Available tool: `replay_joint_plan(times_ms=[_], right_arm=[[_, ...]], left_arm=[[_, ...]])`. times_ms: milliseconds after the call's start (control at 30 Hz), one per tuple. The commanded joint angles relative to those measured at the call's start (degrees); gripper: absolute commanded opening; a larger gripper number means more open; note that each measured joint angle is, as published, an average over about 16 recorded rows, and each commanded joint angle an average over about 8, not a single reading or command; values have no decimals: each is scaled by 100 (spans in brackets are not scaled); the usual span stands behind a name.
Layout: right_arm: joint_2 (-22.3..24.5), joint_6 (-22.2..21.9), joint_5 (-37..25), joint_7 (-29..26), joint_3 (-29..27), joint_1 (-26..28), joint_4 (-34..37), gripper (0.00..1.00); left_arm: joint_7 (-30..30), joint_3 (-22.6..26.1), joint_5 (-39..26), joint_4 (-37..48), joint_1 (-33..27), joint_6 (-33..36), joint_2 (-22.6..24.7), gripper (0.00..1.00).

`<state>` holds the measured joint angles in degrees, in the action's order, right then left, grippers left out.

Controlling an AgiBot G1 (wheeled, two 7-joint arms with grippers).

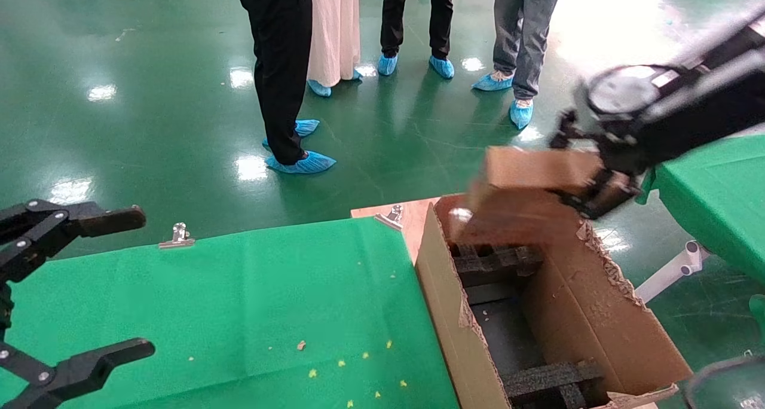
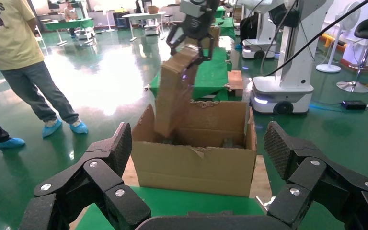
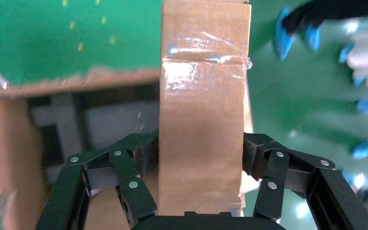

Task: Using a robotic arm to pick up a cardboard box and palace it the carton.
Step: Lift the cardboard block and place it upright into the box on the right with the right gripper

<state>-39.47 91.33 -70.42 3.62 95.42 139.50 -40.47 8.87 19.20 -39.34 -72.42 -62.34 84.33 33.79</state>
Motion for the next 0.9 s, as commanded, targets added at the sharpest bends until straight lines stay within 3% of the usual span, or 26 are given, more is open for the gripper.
replay_joint_plan(times_ms=[33,433,900], right_arm=[[211,3,-17,-91,196,101,-114,0],[835,-71,-30,-491,1088,424,-545,0],[821,-193,15,-716,1131,350,-474,0]], left_arm=[[0,0,0,0,0,0,0,100],[-1,1,2,1,0,-2,-1,100],[-1,0,3,2,0,-2,-1,100]])
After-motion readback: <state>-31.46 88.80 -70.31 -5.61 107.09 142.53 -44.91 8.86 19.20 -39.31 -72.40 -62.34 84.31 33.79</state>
